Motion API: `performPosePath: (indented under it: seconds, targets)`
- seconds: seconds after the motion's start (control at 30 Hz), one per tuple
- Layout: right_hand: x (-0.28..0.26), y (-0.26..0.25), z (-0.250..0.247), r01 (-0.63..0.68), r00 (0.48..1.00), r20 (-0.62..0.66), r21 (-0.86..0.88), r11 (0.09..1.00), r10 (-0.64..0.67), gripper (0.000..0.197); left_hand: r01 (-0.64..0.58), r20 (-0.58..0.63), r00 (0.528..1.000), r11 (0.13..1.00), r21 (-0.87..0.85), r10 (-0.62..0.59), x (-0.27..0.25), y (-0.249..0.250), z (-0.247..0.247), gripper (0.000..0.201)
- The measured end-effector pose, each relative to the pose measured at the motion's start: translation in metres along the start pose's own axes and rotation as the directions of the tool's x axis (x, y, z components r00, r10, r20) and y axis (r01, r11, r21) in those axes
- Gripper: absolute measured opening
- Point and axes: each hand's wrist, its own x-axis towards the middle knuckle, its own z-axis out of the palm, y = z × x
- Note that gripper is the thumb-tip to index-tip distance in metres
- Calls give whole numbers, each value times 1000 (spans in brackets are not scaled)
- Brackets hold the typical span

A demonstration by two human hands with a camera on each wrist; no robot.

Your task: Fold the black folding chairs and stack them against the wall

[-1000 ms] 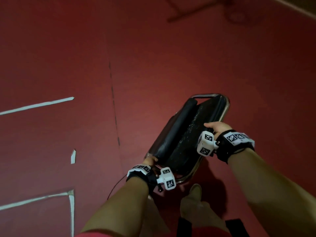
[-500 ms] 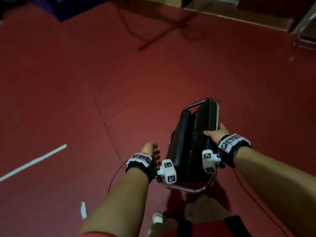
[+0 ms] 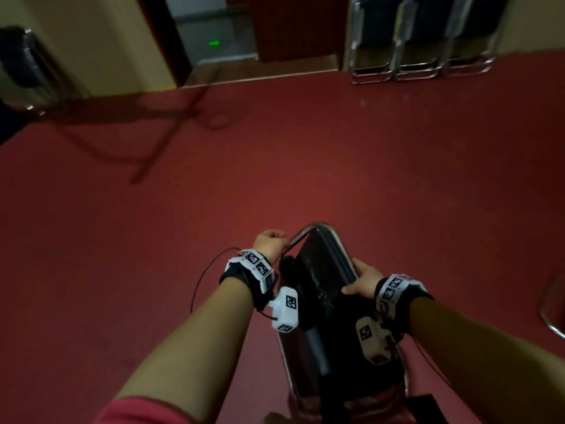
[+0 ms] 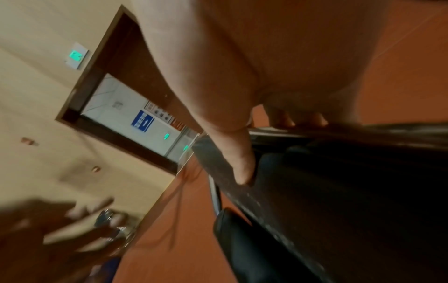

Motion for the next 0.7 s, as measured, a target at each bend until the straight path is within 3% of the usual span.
performPosePath:
  seconds: [0.13,0.27,0.37,0.47,0.57,0.7]
  targets:
    - [5,9,-10,-11,1000,-17,-29,1000,10,82,-118,193,978,976,183,82,29,30,45,27]
    - [9,11,-10,-79,996,-41,-26,997,78,85,-234,422,905,900,368,63,55,41,79,35]
    - [4,-2,-7,-136,990,-56,-56,989,133,75,-322,525,851,800,506,11,78,47,88,51]
    - [2,-17,3,-168,982,-91,-28,985,165,70,-470,619,785,632,616,-19,103,48,85,56]
    - [3,-28,24,-221,961,-157,68,973,229,73,-604,713,700,506,615,-31,138,41,77,70]
    - [-4,-42,50,-307,915,-218,170,937,339,87,-705,796,597,405,582,-103,165,47,58,86]
